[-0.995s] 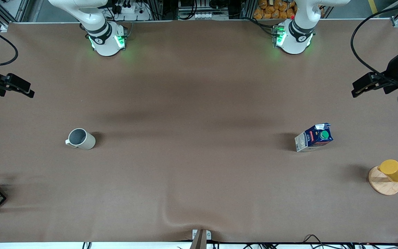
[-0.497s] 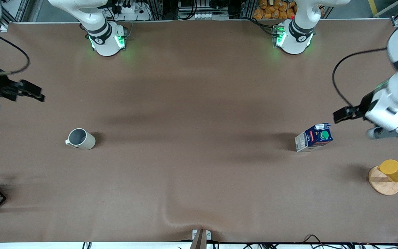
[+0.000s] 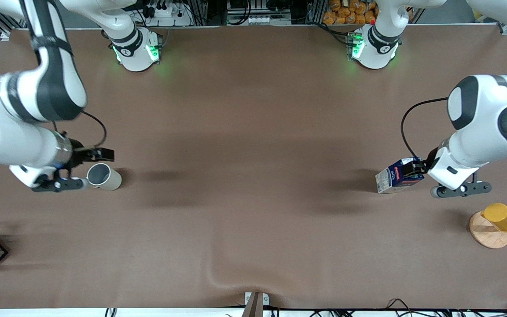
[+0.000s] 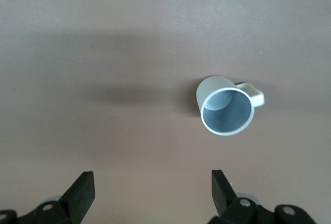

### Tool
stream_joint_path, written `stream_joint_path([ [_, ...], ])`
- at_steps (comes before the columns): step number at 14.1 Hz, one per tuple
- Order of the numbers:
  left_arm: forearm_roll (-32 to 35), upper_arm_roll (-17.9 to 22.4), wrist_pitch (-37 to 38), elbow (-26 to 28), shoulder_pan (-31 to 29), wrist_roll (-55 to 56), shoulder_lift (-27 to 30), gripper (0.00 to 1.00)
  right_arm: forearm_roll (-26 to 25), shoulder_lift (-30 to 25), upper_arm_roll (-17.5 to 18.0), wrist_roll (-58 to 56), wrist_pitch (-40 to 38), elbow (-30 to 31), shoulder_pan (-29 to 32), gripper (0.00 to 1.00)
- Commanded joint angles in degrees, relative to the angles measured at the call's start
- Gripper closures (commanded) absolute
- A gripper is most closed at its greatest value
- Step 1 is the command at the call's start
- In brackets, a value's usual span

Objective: Place milk next to cup
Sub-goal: 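Grasp the white mug with the right gripper while the left gripper grasps the carton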

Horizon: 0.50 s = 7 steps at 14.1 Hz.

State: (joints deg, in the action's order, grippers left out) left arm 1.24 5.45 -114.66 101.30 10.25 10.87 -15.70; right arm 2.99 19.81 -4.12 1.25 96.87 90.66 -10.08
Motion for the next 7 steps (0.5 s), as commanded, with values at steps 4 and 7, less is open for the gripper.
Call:
stream_joint_path([
  [4,1.4,-0.2,-7.7,8.7,-1.4,-0.3,2.4,0.00,-0.2,9.5,-0.4,-1.2,0.8,-2.7,-0.2,0.00],
  [7,1.2,-0.2,-9.4,10.2,-1.3,-0.2,2.2,0.00,-0.4,11.7,-0.4,-3.9,3.3,-1.7,1.5,0.00],
])
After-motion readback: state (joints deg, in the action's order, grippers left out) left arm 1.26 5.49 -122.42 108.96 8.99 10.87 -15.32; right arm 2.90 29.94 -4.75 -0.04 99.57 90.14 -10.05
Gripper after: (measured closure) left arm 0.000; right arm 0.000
